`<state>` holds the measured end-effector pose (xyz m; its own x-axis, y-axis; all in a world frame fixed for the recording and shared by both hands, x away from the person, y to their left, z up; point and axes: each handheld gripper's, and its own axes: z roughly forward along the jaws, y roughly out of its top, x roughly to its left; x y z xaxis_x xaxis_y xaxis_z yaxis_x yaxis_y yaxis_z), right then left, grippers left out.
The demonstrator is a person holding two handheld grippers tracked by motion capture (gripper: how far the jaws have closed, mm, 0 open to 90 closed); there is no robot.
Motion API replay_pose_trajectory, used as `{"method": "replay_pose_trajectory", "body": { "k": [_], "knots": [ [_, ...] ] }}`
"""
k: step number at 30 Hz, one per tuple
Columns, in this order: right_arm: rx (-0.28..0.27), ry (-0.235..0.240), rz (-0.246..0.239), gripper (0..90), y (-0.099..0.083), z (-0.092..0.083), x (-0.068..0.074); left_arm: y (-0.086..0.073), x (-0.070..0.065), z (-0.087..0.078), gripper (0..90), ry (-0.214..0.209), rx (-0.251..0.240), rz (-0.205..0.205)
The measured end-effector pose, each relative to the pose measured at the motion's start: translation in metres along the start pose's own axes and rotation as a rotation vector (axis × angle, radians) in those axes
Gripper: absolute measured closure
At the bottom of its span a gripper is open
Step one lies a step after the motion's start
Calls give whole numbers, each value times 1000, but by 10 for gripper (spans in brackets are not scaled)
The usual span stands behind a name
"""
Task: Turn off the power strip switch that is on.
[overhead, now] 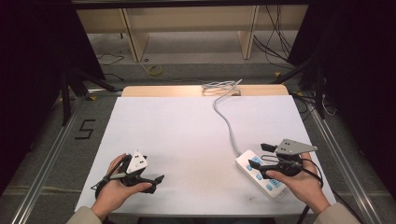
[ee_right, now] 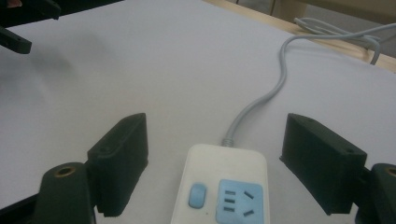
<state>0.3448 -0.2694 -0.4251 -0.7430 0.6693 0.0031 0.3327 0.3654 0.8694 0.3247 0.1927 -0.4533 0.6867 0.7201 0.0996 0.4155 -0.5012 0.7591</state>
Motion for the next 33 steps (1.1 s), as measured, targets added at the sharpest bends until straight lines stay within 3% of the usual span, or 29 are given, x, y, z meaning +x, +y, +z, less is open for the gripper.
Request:
{"method": "replay_pose_trajectory", "body": {
  "k": [20,33],
  "knots": [
    [-14,-24,12,222,-17,-12,-1,0,-1,0,82,-7,-2,-1],
    [-37,-41,24,223,-19,-16,-3,1,0,2,82,-11,4,-2]
  ]
}}
